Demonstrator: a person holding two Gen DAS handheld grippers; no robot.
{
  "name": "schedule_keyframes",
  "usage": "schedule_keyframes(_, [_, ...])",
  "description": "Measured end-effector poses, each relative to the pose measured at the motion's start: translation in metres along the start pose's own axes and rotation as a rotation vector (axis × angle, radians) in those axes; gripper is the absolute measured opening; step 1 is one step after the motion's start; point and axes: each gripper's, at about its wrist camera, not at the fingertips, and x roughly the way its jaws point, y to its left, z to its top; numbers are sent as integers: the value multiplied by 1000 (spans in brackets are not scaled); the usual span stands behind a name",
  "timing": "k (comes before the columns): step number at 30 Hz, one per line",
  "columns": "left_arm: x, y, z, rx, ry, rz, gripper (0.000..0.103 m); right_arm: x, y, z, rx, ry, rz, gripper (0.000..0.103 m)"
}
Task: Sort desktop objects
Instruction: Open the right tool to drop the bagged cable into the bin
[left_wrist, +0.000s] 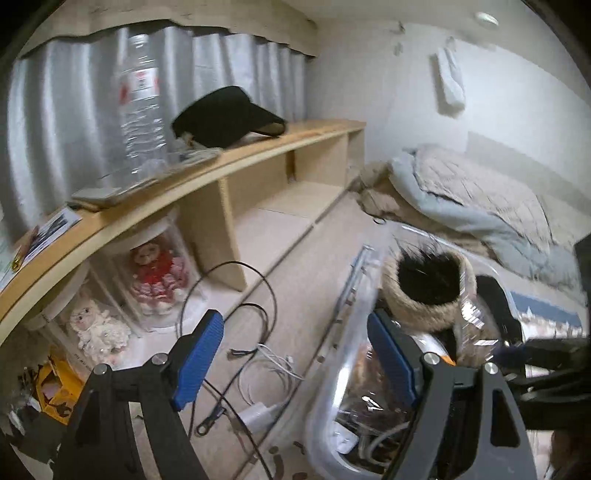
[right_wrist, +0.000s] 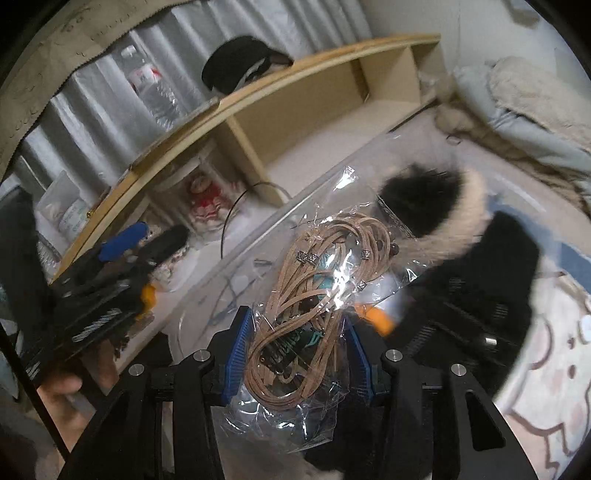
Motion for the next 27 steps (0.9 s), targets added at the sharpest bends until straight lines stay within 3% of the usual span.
schedule_keyframes(4, [-4,24,3,-78,-12,-3,80,34,13,4,19,61,-9,49])
schedule_keyframes(6, [-4,31,2,-101,-10,-14,80,49,14,4,51,77,-40,56])
schedule_keyframes(8, [-4,34,1,-111,-2,-24,80,53,13,3,72,67,-36,90])
schedule_keyframes(9, [-3,35,0,-107,1,-25,80,50,13,1,68,53,-32,94])
schedule_keyframes(13, [2,30,-5,-68,18,-15,80,28,13,2,43,-26,-82,94])
schedule_keyframes(18, [3,21,-9,-28,28,-7,80,3,-1,1,70,-91,-57,93])
schedule_keyframes(19, [3,19,-9,-20,26,-5,80,0,-2,1,69,-103,-51,90])
schedule_keyframes(21, [2,17,-9,-12,24,-5,80,-5,-5,0,79,-120,-53,64])
schedule_keyframes(22, [1,15,-9,-7,22,-5,80,-6,-6,0,91,-132,-67,29])
schedule_keyframes(23, [1,14,-9,-4,20,-3,80,-5,-8,0,102,-134,-87,12])
schedule_keyframes(27, [-1,8,-8,17,18,2,80,1,-11,-6,104,-93,-124,10])
